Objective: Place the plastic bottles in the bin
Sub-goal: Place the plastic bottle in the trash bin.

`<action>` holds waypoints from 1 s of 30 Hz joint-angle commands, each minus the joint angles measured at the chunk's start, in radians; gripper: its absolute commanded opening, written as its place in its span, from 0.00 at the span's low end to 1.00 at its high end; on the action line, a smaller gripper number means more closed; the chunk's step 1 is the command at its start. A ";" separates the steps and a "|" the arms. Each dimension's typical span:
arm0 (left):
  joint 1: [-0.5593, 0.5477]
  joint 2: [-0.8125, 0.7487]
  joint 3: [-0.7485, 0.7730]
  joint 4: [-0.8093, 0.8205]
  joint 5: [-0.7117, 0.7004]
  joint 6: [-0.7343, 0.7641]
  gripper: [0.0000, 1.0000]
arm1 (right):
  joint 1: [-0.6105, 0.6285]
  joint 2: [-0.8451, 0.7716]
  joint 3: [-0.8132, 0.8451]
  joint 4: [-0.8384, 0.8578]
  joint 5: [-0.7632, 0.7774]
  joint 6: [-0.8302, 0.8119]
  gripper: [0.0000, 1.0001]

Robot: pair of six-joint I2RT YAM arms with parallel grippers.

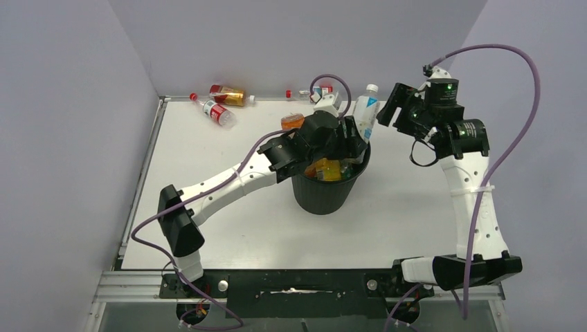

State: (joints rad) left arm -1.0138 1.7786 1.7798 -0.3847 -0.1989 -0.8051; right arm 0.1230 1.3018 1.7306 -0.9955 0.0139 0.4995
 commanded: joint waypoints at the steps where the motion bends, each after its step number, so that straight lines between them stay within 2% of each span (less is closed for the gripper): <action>1: -0.005 0.025 0.082 -0.040 -0.006 0.015 0.51 | 0.008 0.022 -0.002 0.079 -0.131 -0.057 0.74; 7: -0.004 0.044 0.090 -0.091 0.028 0.012 0.54 | 0.038 0.015 -0.019 0.083 -0.131 -0.072 0.79; 11: -0.003 0.086 0.161 -0.178 0.041 0.033 0.57 | 0.087 0.022 -0.039 0.094 -0.132 -0.081 0.83; 16: -0.004 0.099 0.211 -0.251 0.053 0.051 0.59 | 0.145 0.053 -0.038 0.090 -0.104 -0.086 0.78; 17: -0.004 0.095 0.207 -0.252 0.059 0.056 0.71 | 0.151 0.057 -0.040 0.088 -0.101 -0.087 0.77; 18: -0.003 0.090 0.203 -0.254 0.069 0.058 0.88 | 0.154 0.061 -0.042 0.087 -0.098 -0.087 0.76; 19: 0.000 0.086 0.202 -0.259 0.078 0.062 0.90 | 0.156 0.064 -0.046 0.086 -0.093 -0.087 0.75; 23: 0.006 0.083 0.211 -0.296 0.087 0.071 0.91 | 0.159 0.066 -0.066 0.085 -0.088 -0.088 0.71; 30: 0.006 0.083 0.227 -0.306 0.115 0.087 0.91 | 0.161 0.068 -0.087 0.097 -0.102 -0.090 0.70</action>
State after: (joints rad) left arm -0.9981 1.8702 1.9495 -0.7017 -0.1314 -0.7536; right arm 0.2573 1.3621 1.6482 -0.9352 -0.0422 0.4137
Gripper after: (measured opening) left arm 0.905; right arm 0.704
